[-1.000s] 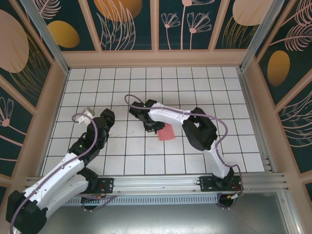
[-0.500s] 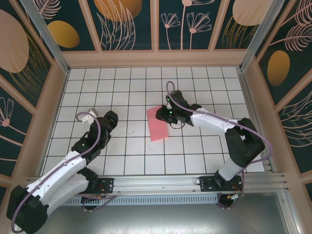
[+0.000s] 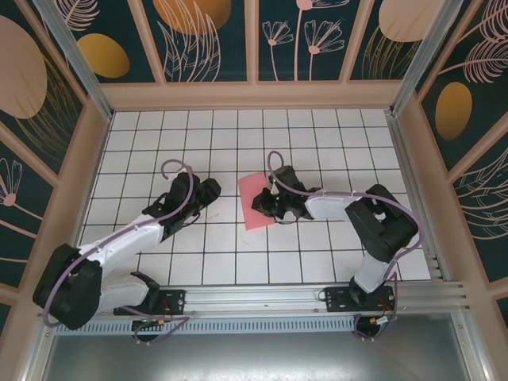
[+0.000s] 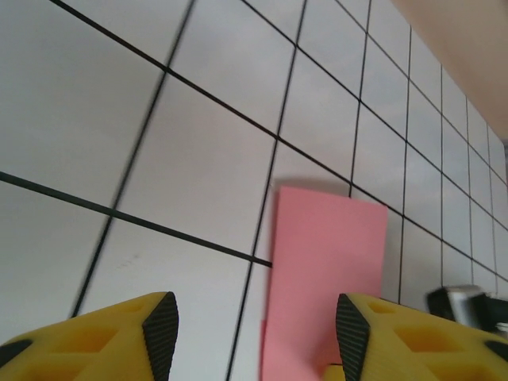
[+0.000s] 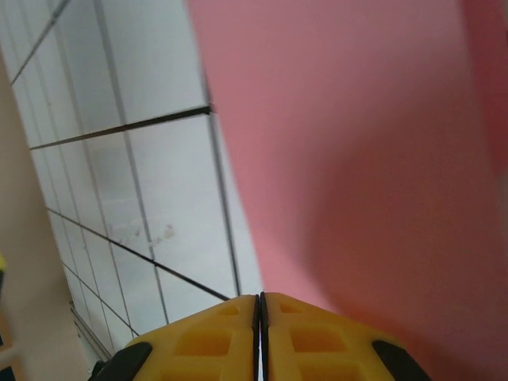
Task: Fold a paper plane with a square sheet of paper (pick it up from the middle)
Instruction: Rotate the paper at the center of the table.
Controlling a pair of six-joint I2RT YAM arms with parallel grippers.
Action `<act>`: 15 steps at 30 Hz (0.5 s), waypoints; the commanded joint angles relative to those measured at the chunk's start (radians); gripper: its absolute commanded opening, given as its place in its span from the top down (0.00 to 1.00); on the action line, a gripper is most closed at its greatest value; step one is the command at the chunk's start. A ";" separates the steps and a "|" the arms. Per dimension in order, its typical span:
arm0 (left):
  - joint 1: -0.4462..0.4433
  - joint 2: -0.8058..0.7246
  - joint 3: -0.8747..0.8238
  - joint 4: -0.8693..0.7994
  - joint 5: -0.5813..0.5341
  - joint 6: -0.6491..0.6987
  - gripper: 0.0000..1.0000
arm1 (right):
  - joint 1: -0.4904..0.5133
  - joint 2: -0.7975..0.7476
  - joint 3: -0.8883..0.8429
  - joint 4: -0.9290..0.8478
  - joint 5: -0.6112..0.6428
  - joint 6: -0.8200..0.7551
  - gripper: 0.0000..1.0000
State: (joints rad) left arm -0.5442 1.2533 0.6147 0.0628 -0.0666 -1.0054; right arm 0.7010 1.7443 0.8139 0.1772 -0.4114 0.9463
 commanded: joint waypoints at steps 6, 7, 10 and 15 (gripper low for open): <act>0.003 0.124 0.085 0.051 0.188 0.052 0.44 | 0.070 0.098 -0.026 0.121 0.081 0.183 0.87; 0.003 0.142 0.096 0.051 0.207 0.057 0.44 | 0.077 0.106 -0.020 0.110 0.092 0.190 0.87; 0.003 0.198 0.136 0.055 0.268 0.074 0.46 | 0.086 0.109 -0.014 0.103 0.097 0.184 0.87; 0.002 0.304 0.213 0.057 0.340 0.098 0.58 | 0.082 0.020 -0.011 0.105 0.103 0.113 0.81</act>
State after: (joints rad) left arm -0.5442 1.5146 0.7795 0.0917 0.2005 -0.9417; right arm 0.7761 1.8141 0.7967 0.2893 -0.3359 1.0958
